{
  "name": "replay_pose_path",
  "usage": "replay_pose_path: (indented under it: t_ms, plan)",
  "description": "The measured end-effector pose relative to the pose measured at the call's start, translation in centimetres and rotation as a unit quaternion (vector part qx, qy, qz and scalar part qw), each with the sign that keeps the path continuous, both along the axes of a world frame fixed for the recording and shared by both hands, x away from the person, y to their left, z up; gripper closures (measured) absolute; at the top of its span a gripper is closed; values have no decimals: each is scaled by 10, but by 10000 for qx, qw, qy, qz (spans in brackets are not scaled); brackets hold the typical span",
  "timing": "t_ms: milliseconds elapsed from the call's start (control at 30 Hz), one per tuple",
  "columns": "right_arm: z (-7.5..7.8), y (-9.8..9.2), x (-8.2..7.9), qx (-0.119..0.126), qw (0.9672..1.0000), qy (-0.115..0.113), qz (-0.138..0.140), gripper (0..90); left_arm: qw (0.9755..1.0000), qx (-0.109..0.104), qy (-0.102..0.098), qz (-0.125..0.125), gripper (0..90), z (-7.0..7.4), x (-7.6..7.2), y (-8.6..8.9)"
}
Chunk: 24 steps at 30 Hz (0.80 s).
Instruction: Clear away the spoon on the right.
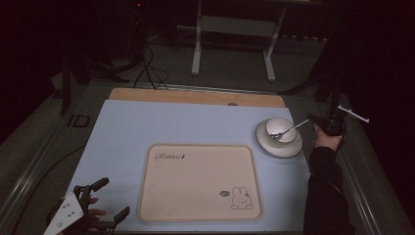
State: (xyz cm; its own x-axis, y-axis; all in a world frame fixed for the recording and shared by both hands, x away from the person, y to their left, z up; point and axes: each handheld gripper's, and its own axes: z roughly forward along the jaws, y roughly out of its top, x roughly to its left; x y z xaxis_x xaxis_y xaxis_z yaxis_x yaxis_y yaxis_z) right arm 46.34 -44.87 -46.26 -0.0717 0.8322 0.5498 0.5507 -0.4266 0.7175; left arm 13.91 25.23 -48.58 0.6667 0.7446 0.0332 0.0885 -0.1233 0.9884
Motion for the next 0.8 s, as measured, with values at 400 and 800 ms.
replay_pose_path:
  t_ms: [400,800]
  plan:
    - [13,12,-3,-138,9994,-250,220,893,10000,-6,-14,-11,0,0,0,0]
    - [31,30,-3,-595,9966,-366,436,895,10000,-20,0,-45,0,0,0,0]
